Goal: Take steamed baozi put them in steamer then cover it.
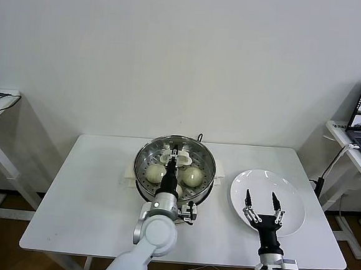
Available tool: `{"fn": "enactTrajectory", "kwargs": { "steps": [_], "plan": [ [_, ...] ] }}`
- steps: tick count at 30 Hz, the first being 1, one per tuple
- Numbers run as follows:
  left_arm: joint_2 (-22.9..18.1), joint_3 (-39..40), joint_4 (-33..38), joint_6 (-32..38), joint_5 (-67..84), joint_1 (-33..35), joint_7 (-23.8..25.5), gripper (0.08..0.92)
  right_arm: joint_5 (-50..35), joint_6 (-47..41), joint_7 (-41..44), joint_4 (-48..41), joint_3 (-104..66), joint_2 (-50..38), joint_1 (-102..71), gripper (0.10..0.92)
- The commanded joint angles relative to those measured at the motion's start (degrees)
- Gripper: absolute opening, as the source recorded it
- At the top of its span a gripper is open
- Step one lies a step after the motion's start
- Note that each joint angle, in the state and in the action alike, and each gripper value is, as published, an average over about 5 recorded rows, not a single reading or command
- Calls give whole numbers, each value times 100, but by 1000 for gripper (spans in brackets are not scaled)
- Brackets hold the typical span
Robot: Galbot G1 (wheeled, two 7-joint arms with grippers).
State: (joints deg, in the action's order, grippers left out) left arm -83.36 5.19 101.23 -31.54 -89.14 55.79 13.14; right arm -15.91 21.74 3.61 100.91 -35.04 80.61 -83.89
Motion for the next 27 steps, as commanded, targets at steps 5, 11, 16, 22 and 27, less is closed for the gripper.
{"fn": "enactTrajectory", "kwargs": {
  "steps": [5,11,16,22,27],
  "plan": [
    [604,-212,1618,28,192,880,-88,564,35,36,8,-160,39,-14,56,823],
    [1013,-689,2881,14,949,1632,-261,738,44,37,10,-246,92,-21,107,823],
    [1100,-1868,3570,766,3409,2419,-1481,818,48,-12,-28,-153,109,-26,106,823],
    [839,-3692,3311,2005,6969,2949,-1923,823,105,-356,-56,331,62,-57,-70,823],
    [448,-4689,2587,2906,7885,3179,-1468,823,-9,-657,-26,808,9,-71,-220,823]
  ]
}}
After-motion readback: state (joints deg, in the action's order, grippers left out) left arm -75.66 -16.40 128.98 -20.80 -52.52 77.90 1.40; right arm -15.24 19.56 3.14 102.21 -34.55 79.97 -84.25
